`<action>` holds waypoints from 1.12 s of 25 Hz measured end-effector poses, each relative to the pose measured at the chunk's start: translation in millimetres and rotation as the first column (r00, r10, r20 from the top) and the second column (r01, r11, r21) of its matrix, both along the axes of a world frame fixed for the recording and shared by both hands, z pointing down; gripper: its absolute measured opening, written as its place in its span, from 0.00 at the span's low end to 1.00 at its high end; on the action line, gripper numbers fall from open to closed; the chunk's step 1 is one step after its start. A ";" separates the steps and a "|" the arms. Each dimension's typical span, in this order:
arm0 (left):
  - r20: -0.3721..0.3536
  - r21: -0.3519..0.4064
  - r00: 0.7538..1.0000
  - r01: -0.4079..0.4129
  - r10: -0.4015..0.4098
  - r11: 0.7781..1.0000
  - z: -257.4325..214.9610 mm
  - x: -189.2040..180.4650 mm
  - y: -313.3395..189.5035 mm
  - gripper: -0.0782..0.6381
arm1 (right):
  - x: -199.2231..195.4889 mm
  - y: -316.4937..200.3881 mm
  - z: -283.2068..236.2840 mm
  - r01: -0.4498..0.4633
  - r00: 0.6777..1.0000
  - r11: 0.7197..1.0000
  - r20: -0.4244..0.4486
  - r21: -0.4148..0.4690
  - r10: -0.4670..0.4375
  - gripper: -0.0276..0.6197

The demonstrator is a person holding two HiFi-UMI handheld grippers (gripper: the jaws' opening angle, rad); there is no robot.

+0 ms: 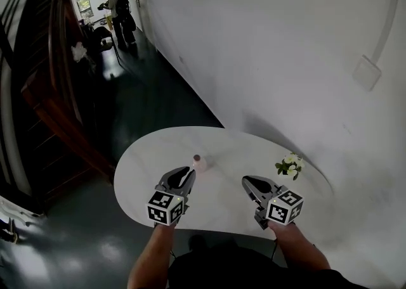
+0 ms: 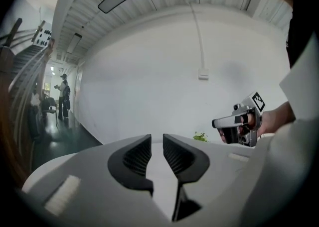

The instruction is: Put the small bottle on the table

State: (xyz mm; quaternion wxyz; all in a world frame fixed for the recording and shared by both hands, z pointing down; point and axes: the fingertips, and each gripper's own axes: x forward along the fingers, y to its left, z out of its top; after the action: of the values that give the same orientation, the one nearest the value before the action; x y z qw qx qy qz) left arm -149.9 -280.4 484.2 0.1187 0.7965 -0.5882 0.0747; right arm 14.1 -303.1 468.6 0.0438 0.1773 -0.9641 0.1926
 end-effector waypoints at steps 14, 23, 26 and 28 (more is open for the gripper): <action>0.149 0.088 0.989 -0.033 0.020 0.996 -44.8 22.2 38.6 0.16 | 11.5 15.6 -52.4 0.081 0.995 0.979 0.046 0.188 -0.091 0.06; 0.032 0.152 0.973 0.222 -0.229 0.963 -63.1 -45.1 43.5 0.13 | -11.4 22.1 -56.0 0.035 0.997 0.984 0.061 0.173 -0.047 0.06; -0.045 0.134 0.971 0.238 -0.234 0.962 -57.0 -50.7 43.8 0.13 | -21.4 24.5 -55.5 0.034 0.997 0.986 0.062 0.165 -0.045 0.06; -0.020 0.153 0.977 0.211 -0.210 0.965 -55.9 -48.3 44.4 0.12 | -27.1 25.7 -55.7 0.031 0.997 0.986 0.063 0.161 -0.042 0.06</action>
State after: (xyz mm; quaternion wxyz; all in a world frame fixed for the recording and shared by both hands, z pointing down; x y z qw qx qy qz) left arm -198.3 -236.0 428.3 0.0652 0.7364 -0.6732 0.0143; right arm -13.0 -277.4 412.9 0.0009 0.1559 -0.9805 0.1198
